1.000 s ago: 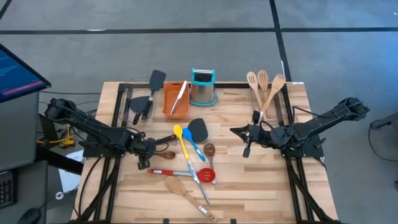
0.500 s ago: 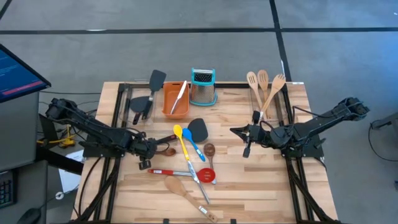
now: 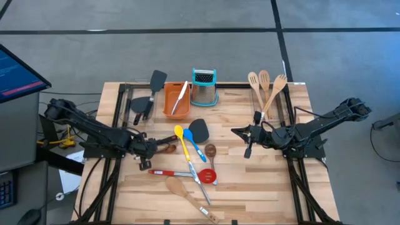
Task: Pick & Place Kitchen Items
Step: Put the left dark brown wooden spoon into the right transparent bin
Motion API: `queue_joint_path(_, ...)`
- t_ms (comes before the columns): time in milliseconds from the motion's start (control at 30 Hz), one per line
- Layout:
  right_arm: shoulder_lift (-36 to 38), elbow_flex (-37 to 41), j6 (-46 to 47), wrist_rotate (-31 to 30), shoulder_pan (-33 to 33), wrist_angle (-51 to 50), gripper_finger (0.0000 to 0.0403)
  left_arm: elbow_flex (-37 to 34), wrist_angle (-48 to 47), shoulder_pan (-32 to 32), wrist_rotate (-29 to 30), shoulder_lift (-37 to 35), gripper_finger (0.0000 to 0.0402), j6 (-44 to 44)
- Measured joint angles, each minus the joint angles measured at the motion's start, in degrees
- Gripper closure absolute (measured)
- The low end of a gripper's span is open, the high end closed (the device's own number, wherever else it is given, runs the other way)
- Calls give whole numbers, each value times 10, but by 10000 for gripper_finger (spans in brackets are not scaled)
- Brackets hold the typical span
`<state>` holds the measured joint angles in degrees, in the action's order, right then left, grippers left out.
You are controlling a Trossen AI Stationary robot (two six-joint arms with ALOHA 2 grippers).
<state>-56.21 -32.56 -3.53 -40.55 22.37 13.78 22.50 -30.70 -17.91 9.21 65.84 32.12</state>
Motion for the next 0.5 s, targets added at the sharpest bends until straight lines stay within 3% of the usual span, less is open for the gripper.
queue_joint_path(500,0,0,0,0,0,0,403,1,10,0,-22,-64,400,-1)
